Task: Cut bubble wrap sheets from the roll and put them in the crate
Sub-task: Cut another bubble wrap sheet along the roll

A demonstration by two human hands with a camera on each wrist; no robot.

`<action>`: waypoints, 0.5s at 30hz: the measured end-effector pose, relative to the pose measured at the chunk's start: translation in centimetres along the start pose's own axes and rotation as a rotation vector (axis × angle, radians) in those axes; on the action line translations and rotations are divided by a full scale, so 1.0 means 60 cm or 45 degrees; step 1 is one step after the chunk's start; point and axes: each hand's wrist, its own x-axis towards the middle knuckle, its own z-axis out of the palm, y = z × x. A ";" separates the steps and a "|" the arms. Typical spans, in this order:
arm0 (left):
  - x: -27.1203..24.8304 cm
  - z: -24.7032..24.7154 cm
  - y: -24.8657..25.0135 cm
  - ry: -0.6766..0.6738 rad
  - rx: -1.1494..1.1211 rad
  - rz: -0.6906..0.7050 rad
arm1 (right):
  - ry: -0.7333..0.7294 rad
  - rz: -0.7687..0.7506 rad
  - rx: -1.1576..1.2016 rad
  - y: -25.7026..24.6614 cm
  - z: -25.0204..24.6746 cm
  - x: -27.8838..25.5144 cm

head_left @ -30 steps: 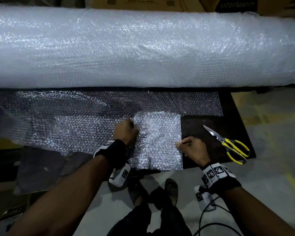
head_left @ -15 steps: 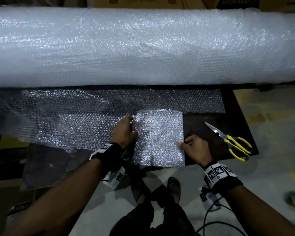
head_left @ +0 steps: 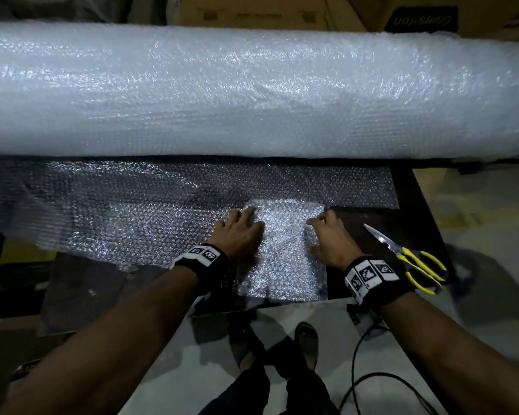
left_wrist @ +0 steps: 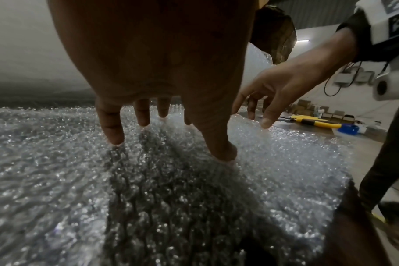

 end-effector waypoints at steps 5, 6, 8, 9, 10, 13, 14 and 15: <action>0.005 -0.001 -0.007 -0.064 0.026 -0.004 | -0.092 0.026 0.014 -0.003 -0.004 0.009; 0.006 -0.003 -0.007 -0.064 0.023 -0.007 | -0.107 0.045 0.042 -0.003 -0.007 0.012; 0.009 -0.003 -0.008 -0.050 0.023 -0.030 | -0.141 0.079 0.106 -0.003 -0.014 0.018; 0.010 -0.002 -0.008 -0.042 0.022 -0.035 | -0.148 0.088 0.123 -0.003 -0.016 0.021; 0.012 -0.003 -0.009 -0.038 0.023 -0.035 | -0.151 0.095 0.121 -0.002 -0.017 0.025; 0.016 -0.010 -0.008 -0.069 0.041 -0.034 | -0.162 0.135 0.103 -0.001 -0.015 0.030; 0.018 -0.013 -0.008 -0.084 0.045 -0.040 | -0.161 0.145 0.095 0.000 -0.013 0.031; 0.019 -0.013 -0.008 -0.094 0.045 -0.046 | -0.153 0.145 0.084 0.000 -0.010 0.032</action>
